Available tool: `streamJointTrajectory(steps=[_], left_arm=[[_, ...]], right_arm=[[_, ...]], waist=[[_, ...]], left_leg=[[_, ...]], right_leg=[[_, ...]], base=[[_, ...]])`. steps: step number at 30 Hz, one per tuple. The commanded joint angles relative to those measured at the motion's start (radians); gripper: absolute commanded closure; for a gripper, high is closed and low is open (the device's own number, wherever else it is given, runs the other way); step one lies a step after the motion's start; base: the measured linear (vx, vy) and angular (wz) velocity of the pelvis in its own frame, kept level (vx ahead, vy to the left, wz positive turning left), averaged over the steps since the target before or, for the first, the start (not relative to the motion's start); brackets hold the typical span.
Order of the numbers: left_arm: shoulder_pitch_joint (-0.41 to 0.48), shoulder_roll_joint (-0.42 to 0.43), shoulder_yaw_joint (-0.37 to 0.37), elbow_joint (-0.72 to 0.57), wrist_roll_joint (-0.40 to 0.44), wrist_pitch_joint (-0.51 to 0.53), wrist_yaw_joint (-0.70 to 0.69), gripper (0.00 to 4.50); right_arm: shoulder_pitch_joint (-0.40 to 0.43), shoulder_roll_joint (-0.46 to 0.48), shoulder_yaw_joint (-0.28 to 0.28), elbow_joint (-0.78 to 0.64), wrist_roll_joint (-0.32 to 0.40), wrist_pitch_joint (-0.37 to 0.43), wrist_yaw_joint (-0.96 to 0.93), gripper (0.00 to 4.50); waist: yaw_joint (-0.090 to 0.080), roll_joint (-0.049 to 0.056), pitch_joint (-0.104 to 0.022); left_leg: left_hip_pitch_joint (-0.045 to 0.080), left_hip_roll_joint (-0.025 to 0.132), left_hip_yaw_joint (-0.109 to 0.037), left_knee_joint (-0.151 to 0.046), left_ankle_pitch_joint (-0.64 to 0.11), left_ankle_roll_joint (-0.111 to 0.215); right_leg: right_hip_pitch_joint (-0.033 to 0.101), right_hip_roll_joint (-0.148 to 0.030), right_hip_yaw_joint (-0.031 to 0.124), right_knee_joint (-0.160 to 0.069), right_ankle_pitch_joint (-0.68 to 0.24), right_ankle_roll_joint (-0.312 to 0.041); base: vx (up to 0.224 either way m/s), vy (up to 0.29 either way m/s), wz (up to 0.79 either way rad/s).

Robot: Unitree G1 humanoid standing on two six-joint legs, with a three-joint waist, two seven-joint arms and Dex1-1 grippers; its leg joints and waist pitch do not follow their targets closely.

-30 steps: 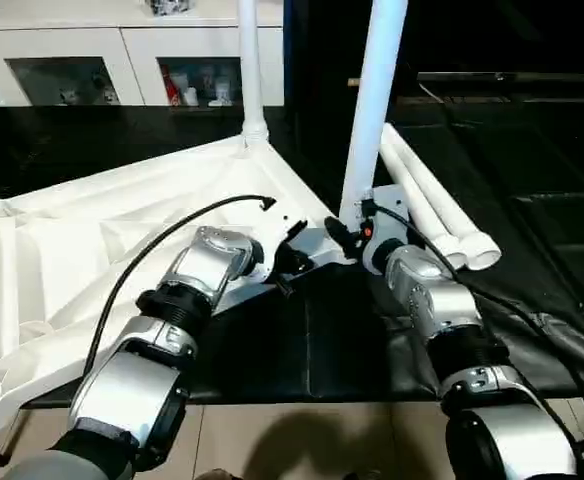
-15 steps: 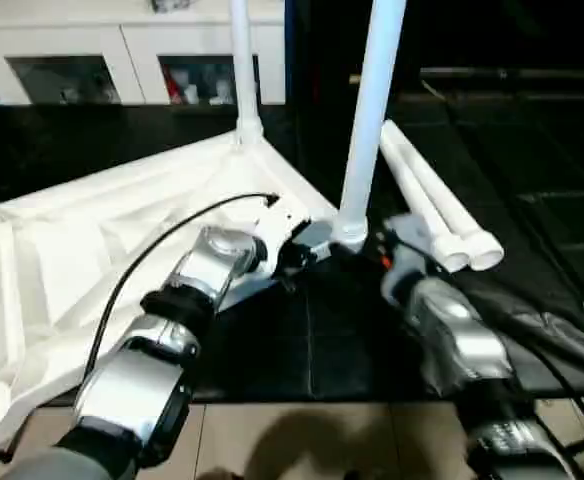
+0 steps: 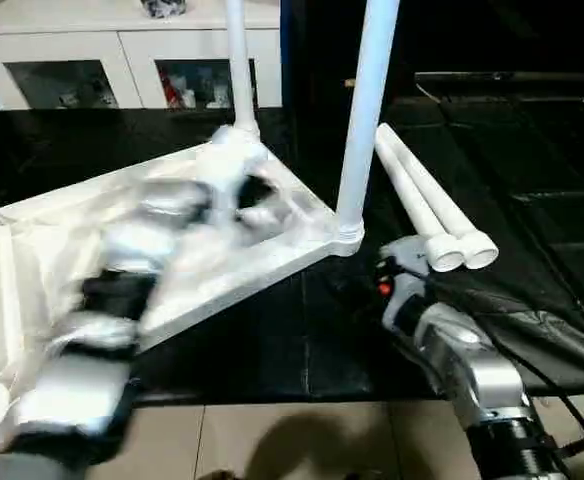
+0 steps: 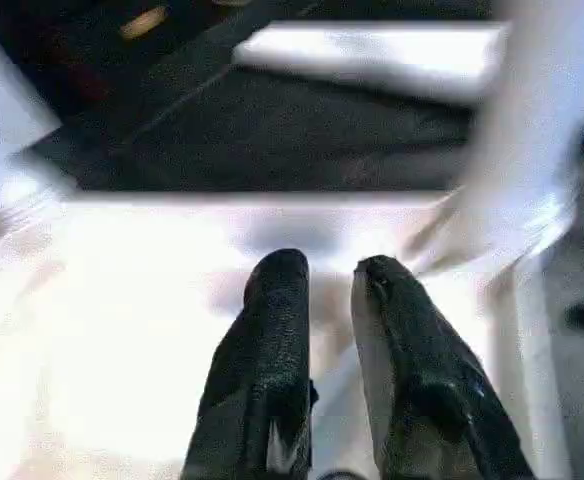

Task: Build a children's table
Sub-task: Rotate table base

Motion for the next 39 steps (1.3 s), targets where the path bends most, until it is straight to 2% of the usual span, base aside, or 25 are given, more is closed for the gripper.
streamJointTrajectory(steps=[1,2,3,4,5,6,7,8,9,10,11,12,13,14,18,20,21,22,24,27,29,31,33,36,39], left_arm=[[0.041,0.078,0.008,-0.070,0.051,0.069,-0.013,3.86],[0.060,0.127,0.011,-0.094,0.077,0.102,-0.020,3.98],[0.074,0.163,0.012,-0.113,0.095,0.129,-0.026,4.13],[0.074,0.163,0.012,-0.113,0.095,0.129,-0.026,4.13],[0.091,0.204,0.008,-0.138,0.118,0.168,-0.019,4.21],[0.102,0.230,-0.001,-0.146,0.137,0.184,-0.020,4.34],[0.118,0.262,-0.015,-0.163,0.153,0.216,-0.015,4.34],[0.130,0.284,-0.025,-0.168,0.164,0.233,-0.016,4.43],[0.143,0.306,-0.037,-0.173,0.173,0.251,-0.018,4.43],[0.160,0.326,-0.049,-0.163,0.190,0.265,0.001,4.43],[0.165,0.334,-0.055,-0.159,0.201,0.266,0.007,4.43],[0.170,0.349,-0.069,-0.147,0.230,0.273,0.029,4.43],[0.169,0.355,-0.075,-0.136,0.247,0.276,0.044,4.43],[0.169,0.362,-0.082,-0.120,0.263,0.274,0.057,4.43],[0.175,0.371,-0.106,-0.080,0.278,0.279,0.067,4.43],[0.181,0.375,-0.124,-0.033,0.287,0.265,0.078,4.43],[0.185,0.377,-0.134,-0.011,0.293,0.260,0.081,4.43],[0.194,0.378,-0.146,0.017,0.297,0.249,0.081,4.43],[0.200,0.374,-0.149,0.027,0.292,0.239,0.073,4.43],[0.227,0.336,-0.134,0.040,0.233,0.215,0.012,4.43],[0.256,0.320,-0.147,-0.021,0.186,0.258,-0.079,4.43],[0.289,0.319,-0.171,-0.077,0.133,0.277,-0.177,4.43],[0.292,0.318,-0.170,-0.083,0.124,0.281,-0.187,4.43],[0.315,0.312,-0.195,-0.187,0.043,0.311,-0.296,4.43],[0.337,0.316,-0.212,-0.248,-0.005,0.286,-0.377,4.43]], right_arm=[[-0.032,0.004,0.026,0.026,-0.021,0.016,-0.004,0.00],[-0.042,0.006,0.037,0.039,-0.026,0.016,0.002,0.00],[-0.049,0.009,0.044,0.049,-0.029,0.017,0.008,0.00],[-0.049,0.009,0.044,0.049,-0.029,0.017,0.008,0.00],[-0.058,0.010,0.053,0.059,-0.030,0.020,0.013,0.00],[-0.064,0.011,0.058,0.066,-0.032,0.022,0.016,0.00],[-0.071,0.011,0.066,0.075,-0.034,0.025,0.020,0.00],[-0.078,0.011,0.072,0.085,-0.038,0.025,0.023,0.00],[-0.084,0.010,0.078,0.095,-0.044,0.024,0.025,0.00],[-0.091,0.011,0.083,0.108,-0.047,0.024,0.021,0.00],[-0.093,0.011,0.084,0.110,-0.047,0.025,0.020,0.00],[-0.096,0.011,0.085,0.113,-0.048,0.026,0.018,0.00],[-0.097,0.011,0.086,0.114,-0.046,0.026,0.017,0.00],[-0.098,0.011,0.086,0.115,-0.045,0.026,0.017,0.00],[-0.102,0.012,0.089,0.131,-0.048,0.017,0.017,0.00],[-0.110,0.013,0.090,0.151,-0.055,0.008,0.012,0.00],[-0.115,0.015,0.090,0.162,-0.058,0.002,0.007,0.00],[-0.124,0.019,0.085,0.179,-0.060,-0.006,-0.009,0.00],[-0.128,0.023,0.080,0.186,-0.059,-0.008,-0.017,0.00],[-0.141,0.035,0.073,0.212,-0.058,-0.012,-0.033,0.00],[-0.156,0.044,0.074,0.243,-0.067,-0.018,-0.051,0.00],[-0.173,0.053,0.074,0.269,-0.070,-0.025,-0.058,0.00],[-0.175,0.054,0.074,0.271,-0.071,-0.026,-0.059,0.00],[-0.196,0.059,0.077,0.304,-0.075,-0.034,-0.065,0.00],[-0.212,0.061,0.081,0.323,-0.077,-0.040,-0.071,0.00]], waist=[[0.005,-0.003,-0.078],[0.003,-0.023,-0.075],[0.007,-0.014,-0.077],[0.004,-0.004,-0.074],[0.002,-0.017,-0.073],[0.007,-0.018,-0.074],[0.008,-0.011,-0.073],[0.007,-0.010,-0.072],[0.013,-0.009,-0.073],[0.015,-0.013,-0.070],[0.017,-0.007,-0.071],[0.019,-0.007,-0.072],[0.019,-0.006,-0.071],[0.022,0.000,-0.072],[0.023,-0.002,-0.075],[0.020,0.012,-0.075],[0.019,0.008,-0.076],[0.020,0.011,-0.077],[0.017,0.010,-0.078],[0.016,0.011,-0.079],[0.014,0.011,-0.079],[0.016,0.010,-0.075],[0.016,0.011,-0.073],[0.015,0.009,-0.072],[0.014,0.009,-0.072]], left_leg=[[0.010,0.017,-0.006,-0.067,-0.218,0.015],[0.006,0.016,-0.003,-0.069,-0.205,0.020],[0.009,0.018,-0.006,-0.069,-0.201,0.015],[0.009,0.018,-0.005,-0.071,-0.203,0.011],[0.013,0.019,-0.003,-0.071,-0.214,0.002],[0.013,0.021,-0.006,-0.072,-0.212,0.000],[0.014,0.020,-0.005,-0.073,-0.217,-0.004],[0.014,0.019,-0.004,-0.073,-0.218,-0.005],[0.021,0.022,-0.003,-0.072,-0.221,-0.011],[0.019,0.019,-0.002,-0.074,-0.229,-0.013],[0.019,0.018,-0.003,-0.074,-0.236,-0.020],[0.019,0.019,-0.004,-0.074,-0.240,-0.022],[0.017,0.018,-0.004,-0.075,-0.244,-0.026],[0.018,0.016,-0.005,-0.074,-0.249,-0.030],[0.014,0.013,-0.007,-0.073,-0.247,-0.034],[0.016,0.011,-0.007,-0.072,-0.264,-0.040],[0.015,0.011,-0.008,-0.071,-0.267,-0.041],[0.014,0.010,-0.009,-0.070,-0.260,-0.041],[0.014,0.011,-0.010,-0.070,-0.262,-0.040],[0.014,0.012,-0.009,-0.070,-0.257,-0.039],[0.015,0.015,-0.009,-0.071,-0.264,-0.043],[0.016,0.016,-0.008,-0.073,-0.284,-0.043],[0.019,0.015,-0.007,-0.073,-0.301,-0.045],[0.017,0.015,-0.008,-0.075,-0.306,-0.043],[0.018,0.014,-0.008,-0.074,-0.302,-0.045]], right_leg=[[0.056,-0.056,0.039,-0.065,-0.227,-0.212],[0.054,-0.054,0.040,-0.065,-0.227,-0.208],[0.055,-0.057,0.040,-0.059,-0.230,-0.207],[0.049,-0.055,0.041,-0.064,-0.235,-0.197],[0.048,-0.054,0.043,-0.065,-0.228,-0.198],[0.050,-0.057,0.042,-0.060,-0.225,-0.200],[0.046,-0.056,0.043,-0.060,-0.229,-0.200],[0.046,-0.055,0.044,-0.061,-0.225,-0.200],[0.041,-0.056,0.045,-0.060,-0.213,-0.204],[0.041,-0.054,0.046,-0.062,-0.220,-0.201],[0.042,-0.056,0.047,-0.061,-0.218,-0.202],[0.042,-0.056,0.046,-0.061,-0.217,-0.201],[0.044,-0.055,0.047,-0.061,-0.216,-0.196],[0.043,-0.056,0.047,-0.062,-0.214,-0.192],[0.048,-0.056,0.046,-0.061,-0.199,-0.192],[0.045,-0.053,0.045,-0.062,-0.179,-0.202],[0.048,-0.053,0.044,-0.060,-0.177,-0.205],[0.050,-0.055,0.045,-0.058,-0.170,-0.209],[0.052,-0.056,0.044,-0.059,-0.168,-0.213],[0.051,-0.057,0.045,-0.058,-0.154,-0.226],[0.051,-0.057,0.044,-0.055,-0.145,-0.237],[0.049,-0.060,0.046,-0.058,-0.178,-0.241],[0.047,-0.059,0.046,-0.061,-0.205,-0.236],[0.048,-0.059,0.047,-0.061,-0.229,-0.227],[0.048,-0.059,0.048,-0.063,-0.243,-0.223]], base=[[0.000,0.000,0.00],[0.000,0.000,0.00],[0.000,0.000,0.00],[0.000,0.000,0.00],[0.000,0.000,0.00],[0.000,0.000,0.00],[0.000,0.000,0.00],[0.000,0.000,0.00],[0.000,0.000,0.00],[0.000,0.000,0.00],[0.000,0.000,0.00],[0.000,0.000,0.00],[0.000,0.000,0.00],[0.000,0.000,0.00],[0.000,0.000,0.00],[0.000,0.000,0.00],[0.000,0.000,0.00],[0.000,0.000,0.00],[0.000,0.000,0.00],[0.000,0.000,0.00],[0.000,0.000,0.00],[0.000,0.000,0.00],[0.000,0.000,0.00],[0.000,0.000,0.00],[0.000,0.000,0.00]])
